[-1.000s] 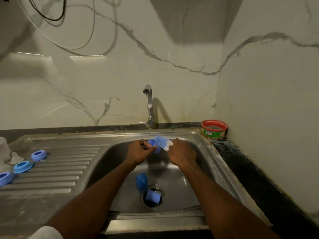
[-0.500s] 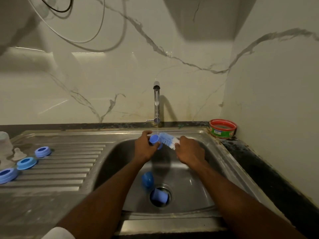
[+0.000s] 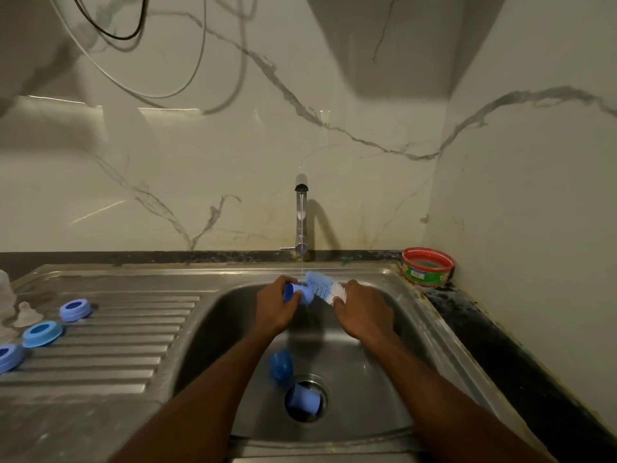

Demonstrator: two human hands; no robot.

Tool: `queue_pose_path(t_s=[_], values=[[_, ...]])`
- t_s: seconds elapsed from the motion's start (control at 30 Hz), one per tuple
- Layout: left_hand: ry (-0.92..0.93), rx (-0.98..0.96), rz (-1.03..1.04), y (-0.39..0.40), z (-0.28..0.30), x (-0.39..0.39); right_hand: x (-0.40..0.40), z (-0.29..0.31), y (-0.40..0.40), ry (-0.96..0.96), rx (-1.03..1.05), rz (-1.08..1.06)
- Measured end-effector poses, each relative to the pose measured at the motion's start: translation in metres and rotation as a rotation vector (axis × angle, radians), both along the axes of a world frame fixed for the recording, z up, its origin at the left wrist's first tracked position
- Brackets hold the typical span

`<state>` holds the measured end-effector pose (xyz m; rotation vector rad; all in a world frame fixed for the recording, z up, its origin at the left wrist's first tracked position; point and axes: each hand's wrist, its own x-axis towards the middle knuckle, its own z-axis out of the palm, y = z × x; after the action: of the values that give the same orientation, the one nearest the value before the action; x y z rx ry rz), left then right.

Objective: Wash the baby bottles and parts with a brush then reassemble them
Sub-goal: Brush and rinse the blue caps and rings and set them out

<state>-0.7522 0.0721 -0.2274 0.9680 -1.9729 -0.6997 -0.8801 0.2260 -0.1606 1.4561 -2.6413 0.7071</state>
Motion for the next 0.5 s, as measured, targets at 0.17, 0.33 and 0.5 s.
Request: queue_pose_path(t_s=[0.17, 0.33, 0.5], values=[[-0.029, 0.06, -0.001, 0.002, -0.005, 0.0, 0.003, 0.0, 0.002, -0.019, -0.015, -0.004], [-0.025, 0.128, -0.029, 0.008, -0.003, -0.003, 0.003, 0.005, 0.003, -0.041, -0.032, -0.003], [0.094, 0.279, -0.089, 0.016, -0.001, -0.005, 0.001, 0.007, 0.008, -0.036, -0.048, -0.008]])
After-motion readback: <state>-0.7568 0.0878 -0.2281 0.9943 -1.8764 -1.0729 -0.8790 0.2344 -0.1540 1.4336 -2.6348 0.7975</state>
